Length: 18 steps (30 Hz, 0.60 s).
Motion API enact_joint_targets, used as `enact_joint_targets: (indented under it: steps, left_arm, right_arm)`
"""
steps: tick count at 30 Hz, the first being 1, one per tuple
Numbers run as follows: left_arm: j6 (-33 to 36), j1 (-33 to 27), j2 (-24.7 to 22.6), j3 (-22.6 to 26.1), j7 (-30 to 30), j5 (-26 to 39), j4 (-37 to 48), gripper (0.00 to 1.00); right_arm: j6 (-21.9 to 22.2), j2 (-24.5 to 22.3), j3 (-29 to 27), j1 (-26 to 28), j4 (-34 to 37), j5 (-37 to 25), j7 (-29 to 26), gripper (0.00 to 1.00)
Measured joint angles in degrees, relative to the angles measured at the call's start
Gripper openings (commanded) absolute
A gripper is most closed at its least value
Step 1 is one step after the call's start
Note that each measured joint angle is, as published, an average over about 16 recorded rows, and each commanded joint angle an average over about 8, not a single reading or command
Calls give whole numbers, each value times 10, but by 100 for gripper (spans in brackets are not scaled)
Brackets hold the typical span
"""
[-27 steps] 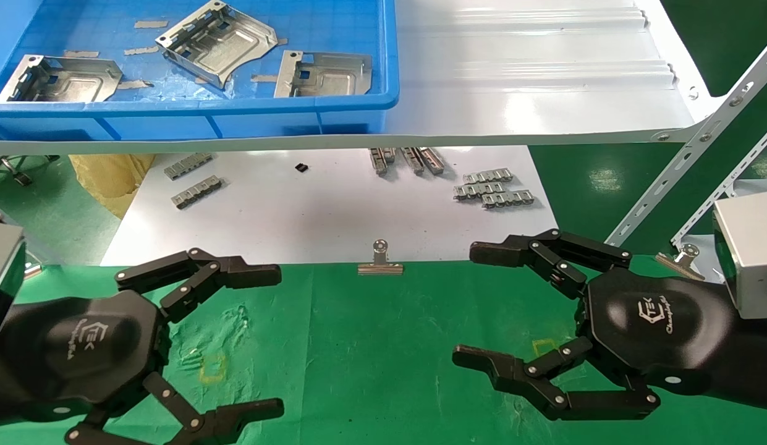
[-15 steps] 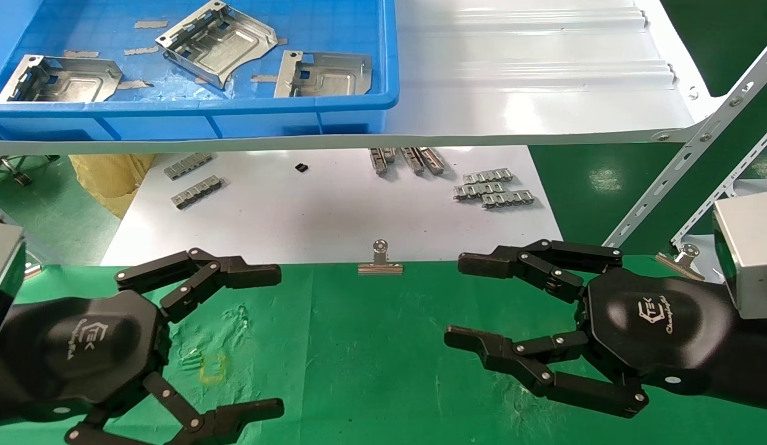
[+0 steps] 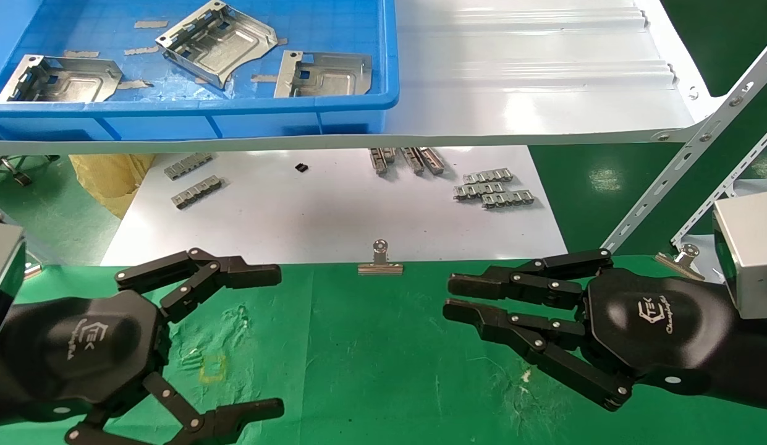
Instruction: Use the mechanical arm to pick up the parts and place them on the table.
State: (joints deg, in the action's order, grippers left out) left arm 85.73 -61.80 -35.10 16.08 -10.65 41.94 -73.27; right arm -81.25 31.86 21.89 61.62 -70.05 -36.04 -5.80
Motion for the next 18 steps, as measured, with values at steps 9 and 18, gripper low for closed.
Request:
enact_joint_targets:
  steps: [9,18]
  left_arm:
    - [0,0,0,0,0,0,0,100]
    - [0,0,0,0,0,0,0,100]
  right_arm:
    - [0,0,0,0,0,0,0,91]
    - [0,0,0,0,0,0,0,100]
